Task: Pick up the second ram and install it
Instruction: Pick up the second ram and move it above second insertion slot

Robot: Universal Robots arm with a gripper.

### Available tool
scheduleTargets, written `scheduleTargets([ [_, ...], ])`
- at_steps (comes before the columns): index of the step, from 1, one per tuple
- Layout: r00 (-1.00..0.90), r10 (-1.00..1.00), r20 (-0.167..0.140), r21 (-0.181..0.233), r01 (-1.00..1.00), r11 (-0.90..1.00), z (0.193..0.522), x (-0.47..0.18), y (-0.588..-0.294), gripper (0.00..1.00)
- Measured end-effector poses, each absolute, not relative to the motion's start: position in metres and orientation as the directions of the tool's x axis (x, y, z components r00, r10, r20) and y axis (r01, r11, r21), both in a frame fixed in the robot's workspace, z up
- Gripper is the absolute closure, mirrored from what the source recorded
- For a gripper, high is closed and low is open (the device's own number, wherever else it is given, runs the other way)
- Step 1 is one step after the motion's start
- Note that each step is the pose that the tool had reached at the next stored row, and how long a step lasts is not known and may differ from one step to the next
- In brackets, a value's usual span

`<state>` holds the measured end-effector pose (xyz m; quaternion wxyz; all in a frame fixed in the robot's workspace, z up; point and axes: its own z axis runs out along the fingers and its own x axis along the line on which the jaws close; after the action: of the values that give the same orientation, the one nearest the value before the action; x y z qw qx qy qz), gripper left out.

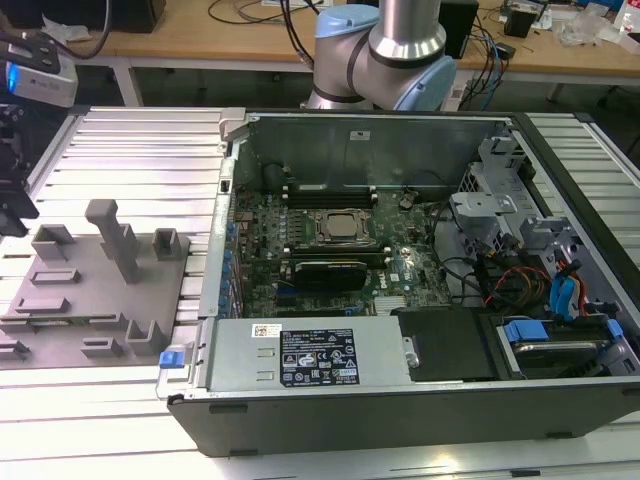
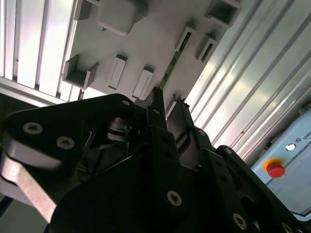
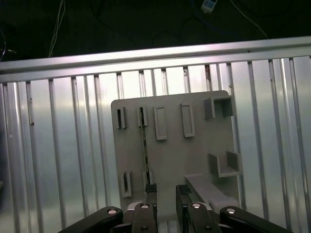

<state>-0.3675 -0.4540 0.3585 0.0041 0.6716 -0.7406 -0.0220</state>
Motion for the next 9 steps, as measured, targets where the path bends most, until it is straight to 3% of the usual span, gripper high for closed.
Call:
scheduleTargets([
  [9,-0.098,-0.995,-0.023,0.038,-0.995,0.097,0.3491,-0.3675,-0.454,0.7],
])
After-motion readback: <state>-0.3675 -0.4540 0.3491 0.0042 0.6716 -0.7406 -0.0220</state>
